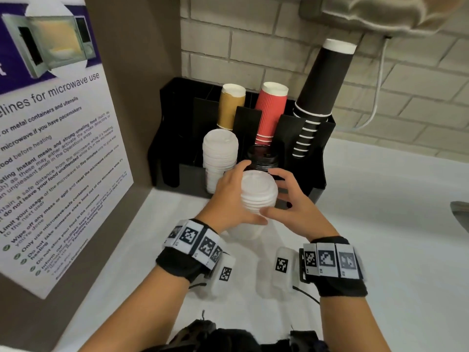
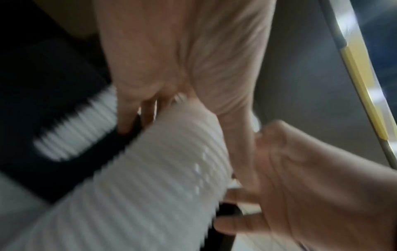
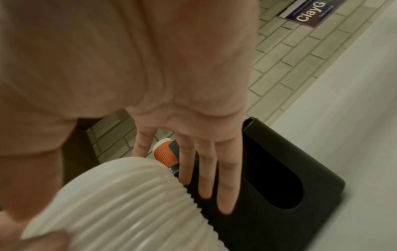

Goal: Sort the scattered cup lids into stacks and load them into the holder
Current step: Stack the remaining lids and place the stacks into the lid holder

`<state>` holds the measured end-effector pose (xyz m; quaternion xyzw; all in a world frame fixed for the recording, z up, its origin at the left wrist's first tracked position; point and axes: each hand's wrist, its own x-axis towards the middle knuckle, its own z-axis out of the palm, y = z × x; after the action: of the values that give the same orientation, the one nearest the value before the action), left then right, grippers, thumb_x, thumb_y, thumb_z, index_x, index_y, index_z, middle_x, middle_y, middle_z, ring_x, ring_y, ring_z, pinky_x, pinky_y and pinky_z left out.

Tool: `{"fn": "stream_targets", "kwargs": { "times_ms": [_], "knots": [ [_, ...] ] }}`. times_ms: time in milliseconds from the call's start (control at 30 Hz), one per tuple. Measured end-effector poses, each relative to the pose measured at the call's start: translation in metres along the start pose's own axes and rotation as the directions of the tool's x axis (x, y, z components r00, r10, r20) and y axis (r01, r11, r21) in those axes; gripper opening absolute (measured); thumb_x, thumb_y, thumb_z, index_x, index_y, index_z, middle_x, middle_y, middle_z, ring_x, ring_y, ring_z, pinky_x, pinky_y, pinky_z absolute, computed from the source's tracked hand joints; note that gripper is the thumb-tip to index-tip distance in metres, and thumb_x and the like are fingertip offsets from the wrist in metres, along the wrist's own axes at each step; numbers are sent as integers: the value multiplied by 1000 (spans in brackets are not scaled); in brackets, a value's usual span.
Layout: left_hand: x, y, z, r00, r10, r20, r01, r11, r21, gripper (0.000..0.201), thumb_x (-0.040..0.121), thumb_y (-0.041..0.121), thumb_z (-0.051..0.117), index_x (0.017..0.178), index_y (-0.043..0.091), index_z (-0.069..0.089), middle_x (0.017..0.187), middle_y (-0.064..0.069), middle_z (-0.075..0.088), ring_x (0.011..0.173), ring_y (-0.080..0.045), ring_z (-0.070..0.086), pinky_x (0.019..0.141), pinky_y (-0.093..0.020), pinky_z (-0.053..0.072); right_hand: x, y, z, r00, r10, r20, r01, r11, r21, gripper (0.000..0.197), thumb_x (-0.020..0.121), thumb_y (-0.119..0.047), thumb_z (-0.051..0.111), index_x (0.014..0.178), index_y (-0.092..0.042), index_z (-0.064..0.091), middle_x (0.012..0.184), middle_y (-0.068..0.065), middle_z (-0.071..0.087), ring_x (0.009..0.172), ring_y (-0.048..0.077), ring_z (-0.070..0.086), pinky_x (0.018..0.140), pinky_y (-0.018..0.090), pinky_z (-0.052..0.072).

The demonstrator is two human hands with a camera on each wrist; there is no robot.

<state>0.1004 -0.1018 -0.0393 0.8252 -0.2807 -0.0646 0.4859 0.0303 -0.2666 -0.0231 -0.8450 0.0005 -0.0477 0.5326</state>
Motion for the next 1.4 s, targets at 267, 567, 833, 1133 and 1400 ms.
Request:
{"fn": "stream_targets", "kwargs": {
  "times_ms": [267, 567, 833, 1133, 1400],
  "knots": [
    [-7, -13, -38, 973, -70, -220, 29, 982, -184, 53, 80, -3, 63, 119, 29, 47, 132, 2, 46, 119, -15, 46, 95, -30, 40, 11, -18, 16, 991, -117, -64, 92, 947, -306, 73, 64, -33, 85, 126, -41, 48, 130, -7, 41, 124, 15, 39, 106, 41, 36],
    [-13, -21, -34, 937, -99, -335, -6, 954, -300, 38, 86, -2, 61, 107, 29, 55, 125, 0, 54, 108, -7, 53, 88, -21, 45, 19, -10, 19, 981, -165, -102, 121, 931, -345, 57, 63, -27, 87, 114, -27, 61, 123, -3, 45, 117, 12, 45, 89, 1, 29],
    [-16, 4, -40, 983, -15, -183, -83, 853, -515, 60, 78, 39, 63, 135, 28, 45, 135, 1, 56, 117, 0, 56, 97, -20, 46, 16, -38, 12, 937, -291, -194, 275, 956, -106, 53, 69, -35, 83, 113, -26, 56, 120, -2, 53, 113, 9, 50, 83, 29, 49],
    [-23, 16, -36, 999, 28, -40, -49, 645, -763, 98, 63, 62, 79, 146, 38, 32, 142, -8, 49, 125, -26, 57, 92, -39, 53, 10, -48, 16, 963, -268, 6, 266, 958, 106, 41, 81, -33, 71, 116, -20, 53, 121, -8, 59, 120, 13, 54, 93, 38, 49],
    [-28, 18, -40, 996, 76, 49, -11, 641, -767, 68, 78, 36, 68, 140, 40, 42, 141, -9, 49, 123, -29, 57, 82, -40, 55, 3, -55, -3, 959, -226, 174, 208, 971, 117, 76, 73, -28, 79, 135, -48, 39, 121, -5, 53, 112, 16, 57, 87, 36, 56]
  ]
}}
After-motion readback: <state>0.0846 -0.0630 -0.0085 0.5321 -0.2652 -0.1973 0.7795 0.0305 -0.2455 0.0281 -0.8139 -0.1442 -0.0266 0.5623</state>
